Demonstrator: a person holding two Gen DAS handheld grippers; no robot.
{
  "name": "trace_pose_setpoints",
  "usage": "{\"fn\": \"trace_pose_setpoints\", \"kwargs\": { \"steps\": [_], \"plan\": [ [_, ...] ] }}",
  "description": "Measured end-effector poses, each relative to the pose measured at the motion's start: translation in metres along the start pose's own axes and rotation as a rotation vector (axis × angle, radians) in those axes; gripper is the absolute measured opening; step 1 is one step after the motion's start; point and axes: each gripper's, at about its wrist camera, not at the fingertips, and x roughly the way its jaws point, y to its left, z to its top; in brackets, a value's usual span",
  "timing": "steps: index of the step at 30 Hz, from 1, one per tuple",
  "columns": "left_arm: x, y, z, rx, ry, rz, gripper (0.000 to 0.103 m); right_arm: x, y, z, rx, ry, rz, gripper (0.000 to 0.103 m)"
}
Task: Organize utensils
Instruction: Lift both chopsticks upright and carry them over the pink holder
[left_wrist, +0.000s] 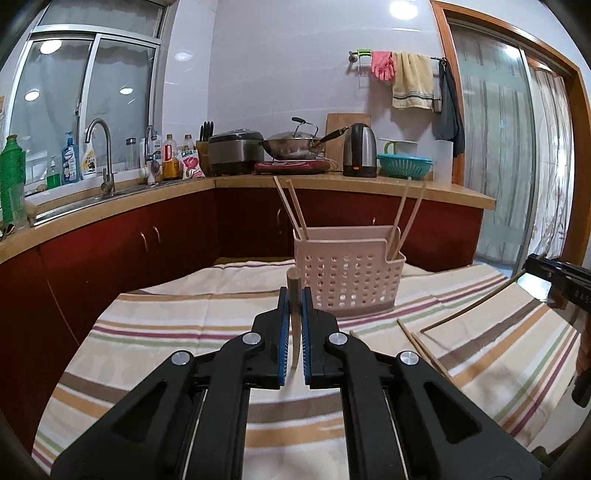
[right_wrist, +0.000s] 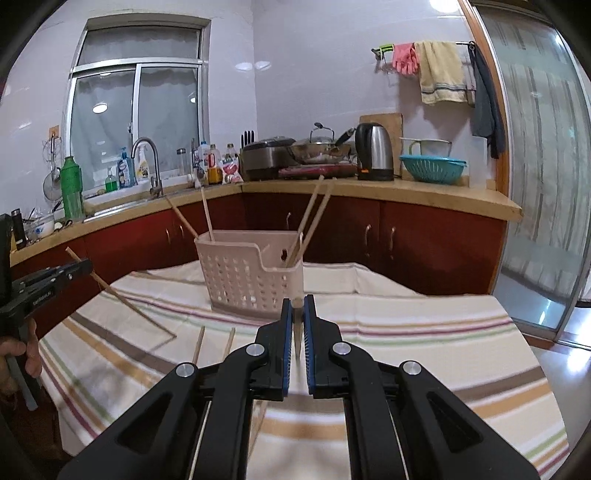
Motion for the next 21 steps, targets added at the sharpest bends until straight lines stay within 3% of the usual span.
{"fn": "trace_pose_setpoints", "kwargs": {
  "steps": [13, 21],
  "plan": [
    [0.038, 0.008, 0.036, -0.005, -0.038, -0.021, 0.006, 0.047, 0.002, 0.031, 0.016, -0.045, 0.019, 0.007],
    [0.044, 0.005, 0.074, -0.031, -0.092, -0.093, 0.006, 0.045, 0.002, 0.066, 0.023, -0.1, 0.042, 0.007]
  ]
}}
